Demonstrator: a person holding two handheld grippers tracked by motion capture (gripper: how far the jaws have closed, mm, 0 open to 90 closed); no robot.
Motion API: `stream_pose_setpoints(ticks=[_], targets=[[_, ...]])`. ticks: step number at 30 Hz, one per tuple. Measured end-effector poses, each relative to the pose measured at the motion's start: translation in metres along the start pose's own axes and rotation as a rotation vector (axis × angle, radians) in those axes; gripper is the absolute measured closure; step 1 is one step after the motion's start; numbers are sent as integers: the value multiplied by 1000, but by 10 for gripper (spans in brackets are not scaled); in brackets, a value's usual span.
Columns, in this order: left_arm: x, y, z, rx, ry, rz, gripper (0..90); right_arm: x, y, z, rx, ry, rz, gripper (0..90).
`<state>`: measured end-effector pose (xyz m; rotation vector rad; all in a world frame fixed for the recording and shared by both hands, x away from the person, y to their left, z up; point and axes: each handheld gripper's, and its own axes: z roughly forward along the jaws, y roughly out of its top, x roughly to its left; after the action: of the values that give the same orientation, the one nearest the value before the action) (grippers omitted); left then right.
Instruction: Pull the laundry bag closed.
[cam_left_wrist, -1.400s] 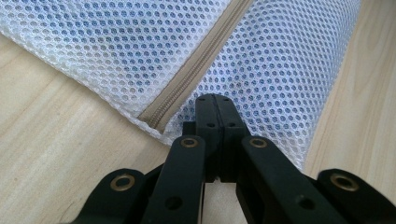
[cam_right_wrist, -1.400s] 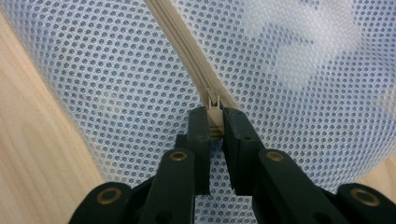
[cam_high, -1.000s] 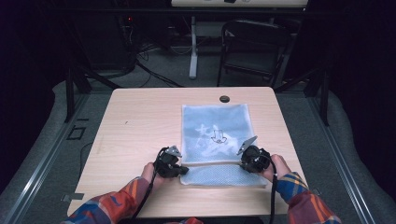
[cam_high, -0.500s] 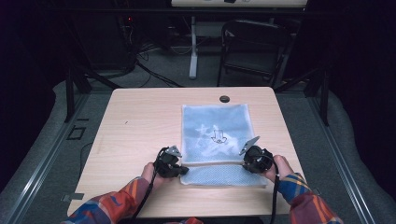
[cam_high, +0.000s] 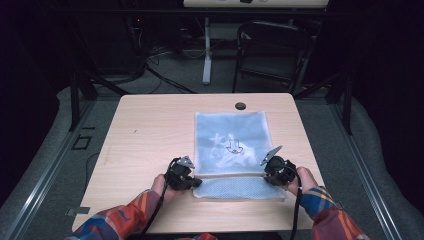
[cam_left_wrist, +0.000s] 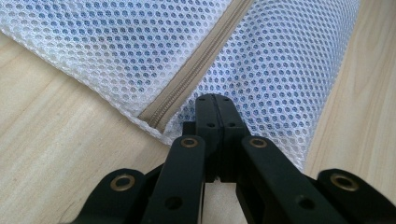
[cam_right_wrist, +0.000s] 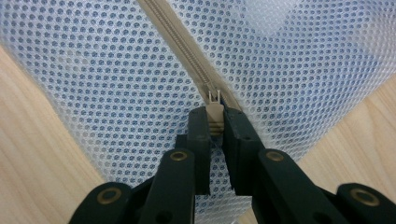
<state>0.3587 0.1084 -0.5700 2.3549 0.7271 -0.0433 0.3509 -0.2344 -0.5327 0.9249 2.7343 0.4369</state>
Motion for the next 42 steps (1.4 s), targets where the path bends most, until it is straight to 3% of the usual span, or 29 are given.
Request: stream_pose_setpoints(ticks=[4,5,7,29,32,33,36,37,42], targets=[[0,0,0,1,1,1,900,-2,-2,-1,13,1,0,822],[0,0,0,0,0,1,900,-1,-3,1,-10,-2,26,822],[0,0,0,1,1,1,900,-4,-4,-1,20,-5,11,822],[0,0,0,-3,0,-3,900,-14,-18,-2,52,-19,72,823],[0,0,0,-3,0,-3,900,-13,-19,-1,26,-8,94,823],[0,0,0,-2,0,-2,900,-15,-19,-3,61,-24,76,823],[0,0,0,0,1,3,900,-17,-19,-4,67,-11,74,823],[0,0,0,0,1,3,900,-17,-20,-3,70,-28,77,823],[0,0,0,1,2,3,900,-16,-22,-2,45,-14,100,823]])
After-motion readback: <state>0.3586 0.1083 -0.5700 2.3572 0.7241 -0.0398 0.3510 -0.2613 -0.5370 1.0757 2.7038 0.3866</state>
